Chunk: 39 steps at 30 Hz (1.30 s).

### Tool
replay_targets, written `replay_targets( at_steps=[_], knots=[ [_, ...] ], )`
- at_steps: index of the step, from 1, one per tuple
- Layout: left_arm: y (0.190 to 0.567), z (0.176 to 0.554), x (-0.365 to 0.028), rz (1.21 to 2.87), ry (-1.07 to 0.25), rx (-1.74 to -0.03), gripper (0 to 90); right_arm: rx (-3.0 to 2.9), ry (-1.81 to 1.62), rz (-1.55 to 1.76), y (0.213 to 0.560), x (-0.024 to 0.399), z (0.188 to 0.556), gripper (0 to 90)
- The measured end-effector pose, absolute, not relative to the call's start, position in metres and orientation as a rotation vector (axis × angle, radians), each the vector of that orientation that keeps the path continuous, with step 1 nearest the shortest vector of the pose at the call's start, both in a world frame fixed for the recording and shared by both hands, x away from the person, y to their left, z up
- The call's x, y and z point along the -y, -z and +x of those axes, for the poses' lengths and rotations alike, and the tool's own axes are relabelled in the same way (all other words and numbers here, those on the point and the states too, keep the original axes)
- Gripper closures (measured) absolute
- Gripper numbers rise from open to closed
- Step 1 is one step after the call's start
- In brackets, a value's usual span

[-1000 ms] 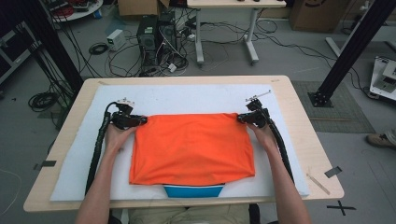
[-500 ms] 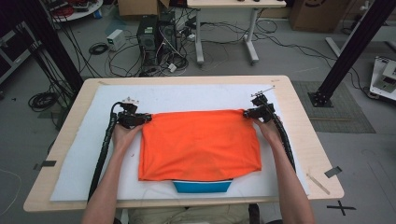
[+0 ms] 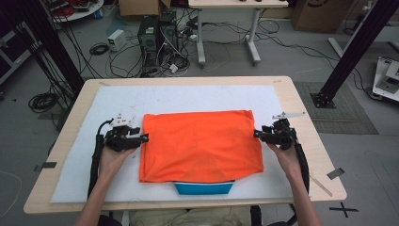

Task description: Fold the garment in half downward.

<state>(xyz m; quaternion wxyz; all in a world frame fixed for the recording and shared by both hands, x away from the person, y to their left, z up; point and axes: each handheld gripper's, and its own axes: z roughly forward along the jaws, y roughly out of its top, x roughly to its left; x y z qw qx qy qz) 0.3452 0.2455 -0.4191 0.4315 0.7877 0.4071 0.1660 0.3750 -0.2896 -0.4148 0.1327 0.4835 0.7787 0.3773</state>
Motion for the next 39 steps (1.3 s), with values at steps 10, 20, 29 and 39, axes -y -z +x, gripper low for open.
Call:
replay_targets(
  at_steps=[10, 20, 29, 39],
  knots=[
    [0.440, 0.291, -0.234, 2.056, -0.255, -0.927, 56.7, -2.331, -1.131, 1.411, 0.436, 0.289, 0.319, 56.3],
    [0.440, 0.282, -0.240, 2.038, -0.314, -0.915, 86.7, -2.345, -1.118, 1.396, 0.443, 0.282, 0.309, 78.6],
    [0.442, 0.282, -0.251, 2.039, -0.301, -0.966, 75.6, -2.380, -1.084, 1.391, 0.441, 0.286, 0.300, 82.3],
    [0.436, 0.276, -0.260, 1.971, -0.351, -0.979, 57.8, -2.382, -1.311, 1.142, 0.394, 0.208, 0.315, 62.9]
  ],
)
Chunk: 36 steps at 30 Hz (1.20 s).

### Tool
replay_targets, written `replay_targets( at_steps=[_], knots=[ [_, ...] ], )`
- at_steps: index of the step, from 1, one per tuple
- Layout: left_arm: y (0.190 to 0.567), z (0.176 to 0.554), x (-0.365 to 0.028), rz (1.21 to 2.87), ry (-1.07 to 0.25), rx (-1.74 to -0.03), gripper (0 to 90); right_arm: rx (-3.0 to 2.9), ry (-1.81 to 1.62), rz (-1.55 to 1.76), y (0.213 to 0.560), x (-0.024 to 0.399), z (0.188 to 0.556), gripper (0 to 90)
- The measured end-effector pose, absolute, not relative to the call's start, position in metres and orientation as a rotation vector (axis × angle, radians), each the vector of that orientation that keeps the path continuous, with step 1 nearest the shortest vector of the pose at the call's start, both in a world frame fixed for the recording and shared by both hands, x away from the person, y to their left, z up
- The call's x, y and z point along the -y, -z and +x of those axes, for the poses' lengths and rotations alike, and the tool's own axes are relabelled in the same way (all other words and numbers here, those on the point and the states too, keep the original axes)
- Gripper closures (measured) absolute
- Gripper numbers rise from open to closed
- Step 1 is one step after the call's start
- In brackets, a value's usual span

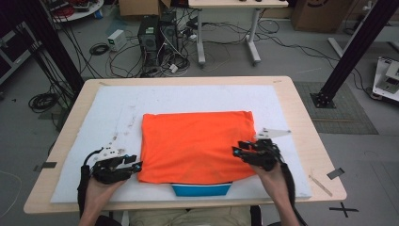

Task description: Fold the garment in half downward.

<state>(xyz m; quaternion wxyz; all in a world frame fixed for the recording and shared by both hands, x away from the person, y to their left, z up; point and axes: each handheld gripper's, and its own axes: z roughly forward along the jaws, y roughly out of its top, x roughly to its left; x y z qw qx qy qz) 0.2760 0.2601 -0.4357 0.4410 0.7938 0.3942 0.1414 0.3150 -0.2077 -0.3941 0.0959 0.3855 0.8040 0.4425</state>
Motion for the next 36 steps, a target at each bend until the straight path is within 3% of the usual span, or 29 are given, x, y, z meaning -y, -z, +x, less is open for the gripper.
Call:
replay_targets(
  at_steps=[7, 14, 17, 18, 21, 28, 33, 36],
  knots=[
    [0.435, 0.273, -0.267, 1.930, -0.367, -0.993, 55.8, -2.573, -1.199, 0.986, 0.409, 0.122, 0.350, 72.2],
    [0.437, 0.273, -0.268, 1.937, -0.349, -0.990, 55.8, -2.665, -1.034, 0.939, 0.434, 0.106, 0.346, 84.6],
    [0.436, 0.274, -0.262, 1.946, -0.354, -0.964, 55.8, -2.638, -1.080, 0.947, 0.439, 0.110, 0.343, 84.7],
    [0.434, 0.274, -0.259, 1.949, -0.363, -0.950, 55.7, -2.627, -1.090, 0.960, 0.437, 0.115, 0.342, 73.6],
    [0.433, 0.275, -0.257, 1.946, -0.371, -0.941, 55.5, -2.552, -1.126, 1.006, 0.425, 0.135, 0.340, 66.9],
    [0.435, 0.286, -0.251, 1.970, -0.360, -0.938, 56.5, -2.269, -1.001, 1.198, 0.413, 0.199, 0.342, 67.2],
    [0.438, 0.295, -0.252, 1.977, -0.373, -0.975, 56.8, -2.249, -0.970, 1.339, 0.442, 0.247, 0.352, 74.1],
    [0.436, 0.299, -0.253, 1.955, -0.373, -0.984, 56.9, -2.252, -0.940, 1.367, 0.439, 0.251, 0.351, 68.7]
  ],
)
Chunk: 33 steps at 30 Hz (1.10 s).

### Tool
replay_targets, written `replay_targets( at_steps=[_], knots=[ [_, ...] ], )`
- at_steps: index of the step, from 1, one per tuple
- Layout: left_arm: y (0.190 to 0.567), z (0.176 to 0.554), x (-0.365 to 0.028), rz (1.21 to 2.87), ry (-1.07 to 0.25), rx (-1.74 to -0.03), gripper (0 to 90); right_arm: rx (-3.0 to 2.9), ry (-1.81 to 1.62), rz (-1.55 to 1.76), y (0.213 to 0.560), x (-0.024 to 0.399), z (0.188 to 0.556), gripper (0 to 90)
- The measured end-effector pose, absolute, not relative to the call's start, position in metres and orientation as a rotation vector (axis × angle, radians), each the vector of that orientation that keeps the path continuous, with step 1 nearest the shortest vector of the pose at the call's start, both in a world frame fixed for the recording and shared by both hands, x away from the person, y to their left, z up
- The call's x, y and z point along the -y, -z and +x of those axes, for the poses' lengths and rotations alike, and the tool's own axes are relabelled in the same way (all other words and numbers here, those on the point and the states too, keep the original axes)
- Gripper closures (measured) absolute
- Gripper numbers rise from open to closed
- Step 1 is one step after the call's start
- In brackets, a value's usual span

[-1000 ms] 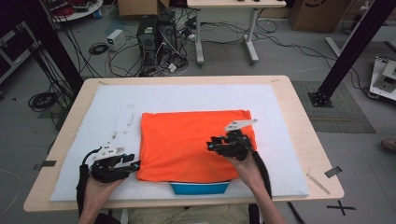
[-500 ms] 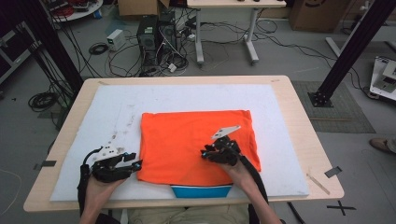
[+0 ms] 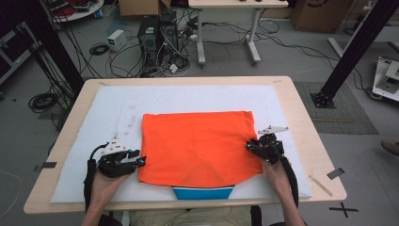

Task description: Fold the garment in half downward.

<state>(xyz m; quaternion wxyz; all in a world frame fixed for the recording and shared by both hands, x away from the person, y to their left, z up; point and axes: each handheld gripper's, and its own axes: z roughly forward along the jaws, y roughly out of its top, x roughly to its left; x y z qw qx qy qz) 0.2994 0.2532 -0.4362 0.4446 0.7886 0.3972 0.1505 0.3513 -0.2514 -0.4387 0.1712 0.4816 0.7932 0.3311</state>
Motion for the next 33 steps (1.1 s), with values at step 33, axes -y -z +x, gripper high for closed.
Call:
replay_targets(
  at_steps=[33],
  knots=[
    [0.426, 0.336, -0.259, 1.894, -0.405, -1.019, 57.6, -2.161, -0.985, 1.368, 0.419, 0.241, 0.376, 58.7]
  ],
)
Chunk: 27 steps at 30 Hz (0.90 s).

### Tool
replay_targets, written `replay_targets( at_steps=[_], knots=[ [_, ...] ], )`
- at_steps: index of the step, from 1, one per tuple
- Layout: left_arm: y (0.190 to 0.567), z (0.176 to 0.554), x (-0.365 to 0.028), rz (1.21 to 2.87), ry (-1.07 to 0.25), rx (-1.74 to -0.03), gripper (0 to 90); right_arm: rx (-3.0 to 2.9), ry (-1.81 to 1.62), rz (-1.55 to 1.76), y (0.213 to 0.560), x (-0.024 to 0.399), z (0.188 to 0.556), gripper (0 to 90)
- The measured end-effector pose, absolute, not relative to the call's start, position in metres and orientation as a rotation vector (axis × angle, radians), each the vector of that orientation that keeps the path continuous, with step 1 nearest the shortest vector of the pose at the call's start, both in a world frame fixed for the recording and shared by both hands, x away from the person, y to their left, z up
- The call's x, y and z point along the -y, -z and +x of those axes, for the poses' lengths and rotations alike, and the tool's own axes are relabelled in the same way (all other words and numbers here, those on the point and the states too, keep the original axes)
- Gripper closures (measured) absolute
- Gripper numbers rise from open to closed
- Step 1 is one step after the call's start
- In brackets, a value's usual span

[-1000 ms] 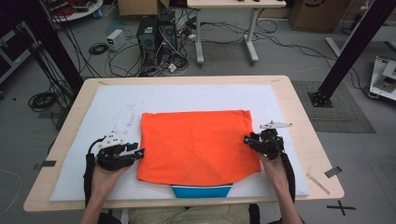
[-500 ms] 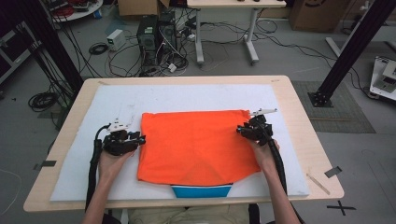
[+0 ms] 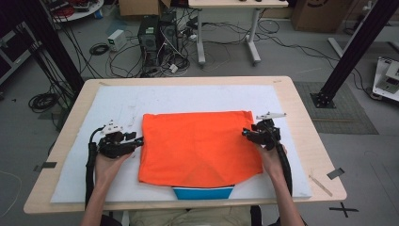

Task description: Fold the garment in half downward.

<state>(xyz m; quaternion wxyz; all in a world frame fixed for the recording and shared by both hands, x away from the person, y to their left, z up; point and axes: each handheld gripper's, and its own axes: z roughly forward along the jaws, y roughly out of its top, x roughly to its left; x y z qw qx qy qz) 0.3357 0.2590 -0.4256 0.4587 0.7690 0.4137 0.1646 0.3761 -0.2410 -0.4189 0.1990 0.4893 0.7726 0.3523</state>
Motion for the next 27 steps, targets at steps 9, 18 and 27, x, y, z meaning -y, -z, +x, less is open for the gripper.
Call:
replay_targets(
  at_steps=[9, 18, 27],
  knots=[
    [0.449, 0.298, -0.237, 2.080, -0.344, -0.872, 72.0, -2.283, -0.917, 1.292, 0.440, 0.254, 0.324, 61.5],
    [0.443, 0.259, -0.240, 2.081, -0.408, -0.836, 62.7, -2.253, -1.073, 1.249, 0.433, 0.252, 0.286, 57.9],
    [0.449, 0.255, -0.244, 2.052, -0.420, -0.924, 49.9, -2.266, -1.010, 1.283, 0.447, 0.250, 0.283, 55.4]
  ],
)
